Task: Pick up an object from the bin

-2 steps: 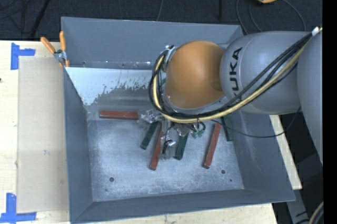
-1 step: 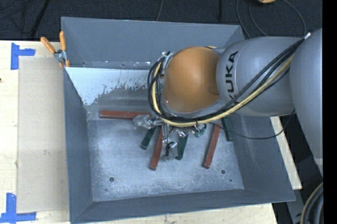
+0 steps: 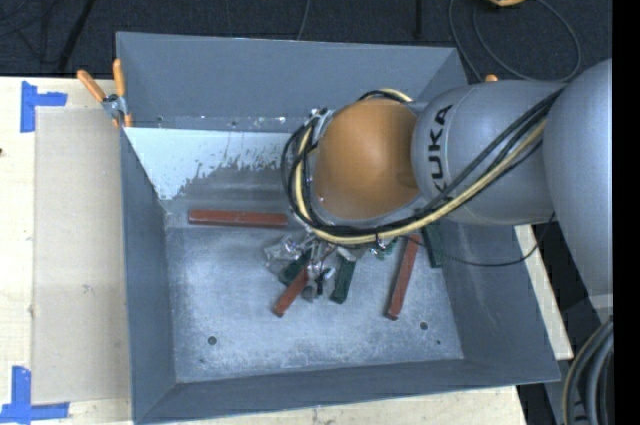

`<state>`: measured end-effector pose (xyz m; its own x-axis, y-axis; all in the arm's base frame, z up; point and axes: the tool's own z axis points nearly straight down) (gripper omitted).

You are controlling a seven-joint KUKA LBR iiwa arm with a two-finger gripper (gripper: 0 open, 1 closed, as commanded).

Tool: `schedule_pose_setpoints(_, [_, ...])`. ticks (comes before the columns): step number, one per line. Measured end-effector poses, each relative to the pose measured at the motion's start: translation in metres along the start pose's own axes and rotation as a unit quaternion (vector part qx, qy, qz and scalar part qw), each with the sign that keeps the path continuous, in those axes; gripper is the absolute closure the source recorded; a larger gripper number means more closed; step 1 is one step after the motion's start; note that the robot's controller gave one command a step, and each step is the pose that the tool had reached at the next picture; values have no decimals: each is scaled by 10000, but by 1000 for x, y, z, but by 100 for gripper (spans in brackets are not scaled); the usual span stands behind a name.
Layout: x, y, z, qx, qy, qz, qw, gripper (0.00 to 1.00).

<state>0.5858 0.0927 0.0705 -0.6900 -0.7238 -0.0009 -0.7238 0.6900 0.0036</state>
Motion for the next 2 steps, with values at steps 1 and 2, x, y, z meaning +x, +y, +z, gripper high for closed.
schedule_pose_setpoints(1, [0,0,0,0,0,1,10000,100])
schedule_pose_setpoints(2, [0,0,-2,0,-2,8,10000,100])
